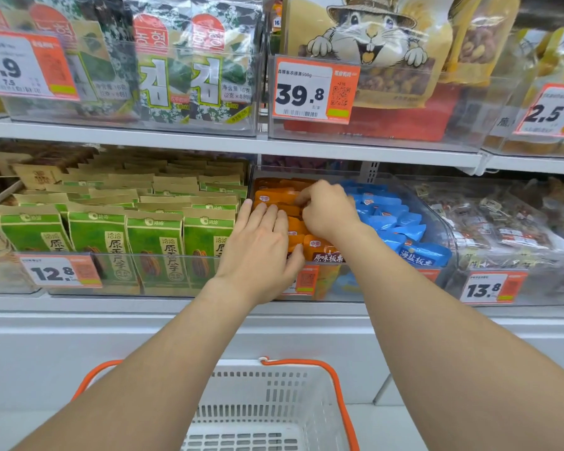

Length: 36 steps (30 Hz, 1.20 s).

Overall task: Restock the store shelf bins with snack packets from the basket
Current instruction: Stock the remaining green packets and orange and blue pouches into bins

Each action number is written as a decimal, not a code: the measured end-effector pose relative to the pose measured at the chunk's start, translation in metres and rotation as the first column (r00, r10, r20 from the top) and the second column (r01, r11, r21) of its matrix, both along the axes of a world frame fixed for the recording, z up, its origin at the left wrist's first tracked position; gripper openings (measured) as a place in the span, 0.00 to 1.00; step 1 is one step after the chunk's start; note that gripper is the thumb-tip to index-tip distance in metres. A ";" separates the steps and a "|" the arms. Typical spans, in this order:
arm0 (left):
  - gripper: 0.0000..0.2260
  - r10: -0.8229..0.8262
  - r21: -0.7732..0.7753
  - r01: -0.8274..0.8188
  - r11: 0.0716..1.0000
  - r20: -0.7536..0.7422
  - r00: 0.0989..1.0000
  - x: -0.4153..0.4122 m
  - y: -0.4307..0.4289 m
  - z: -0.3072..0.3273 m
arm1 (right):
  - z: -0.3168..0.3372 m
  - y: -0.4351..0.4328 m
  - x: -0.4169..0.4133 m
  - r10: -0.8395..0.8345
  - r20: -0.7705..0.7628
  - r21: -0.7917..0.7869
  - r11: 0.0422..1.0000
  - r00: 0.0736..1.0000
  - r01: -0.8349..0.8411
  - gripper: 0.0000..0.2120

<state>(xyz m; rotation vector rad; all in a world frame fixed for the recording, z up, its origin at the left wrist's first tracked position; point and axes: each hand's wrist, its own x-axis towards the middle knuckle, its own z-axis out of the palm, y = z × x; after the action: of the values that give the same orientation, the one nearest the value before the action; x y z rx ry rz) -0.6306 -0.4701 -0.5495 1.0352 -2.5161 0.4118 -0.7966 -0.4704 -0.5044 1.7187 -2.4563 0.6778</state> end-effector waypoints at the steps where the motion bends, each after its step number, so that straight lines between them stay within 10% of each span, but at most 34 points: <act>1: 0.33 0.003 0.000 -0.003 1.000 -0.025 1.000 -0.001 0.002 0.001 | 0.000 0.008 0.000 0.008 -0.049 -0.026 1.000 0.999 -0.009 0.19; 6: 0.30 -0.180 -0.064 0.171 0.983 -0.187 0.966 -0.017 0.023 0.007 | 0.000 0.061 -0.025 -0.053 -0.132 -0.301 0.953 0.990 0.011 0.23; 11: 0.30 -0.359 -0.106 0.354 0.929 -0.035 0.933 -0.052 0.049 -0.005 | -0.032 0.113 -0.080 -0.263 -0.274 -0.271 0.944 0.925 0.188 0.24; 18: 0.33 -0.259 0.003 0.259 0.966 0.065 0.964 -0.080 0.061 -0.022 | -0.040 0.134 -0.100 0.076 -0.101 -0.295 0.950 0.992 -0.103 0.30; 24: 0.15 -0.230 0.035 0.235 0.971 -0.108 0.967 -0.096 0.061 -0.010 | -0.025 0.148 -0.111 -0.241 -0.383 -0.176 0.967 0.892 0.186 0.23; 36: 0.13 -0.128 0.226 0.207 0.952 -0.322 0.938 -0.132 0.065 -0.005 | -0.025 0.149 -0.119 -0.091 -0.367 -0.038 0.996 0.926 0.082 0.28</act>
<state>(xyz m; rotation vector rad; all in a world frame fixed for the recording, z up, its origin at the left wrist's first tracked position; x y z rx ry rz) -0.7621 -0.4055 -0.5545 0.8817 -2.3891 -0.1222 -0.9155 -0.3213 -0.5293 1.5498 -2.2358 0.3323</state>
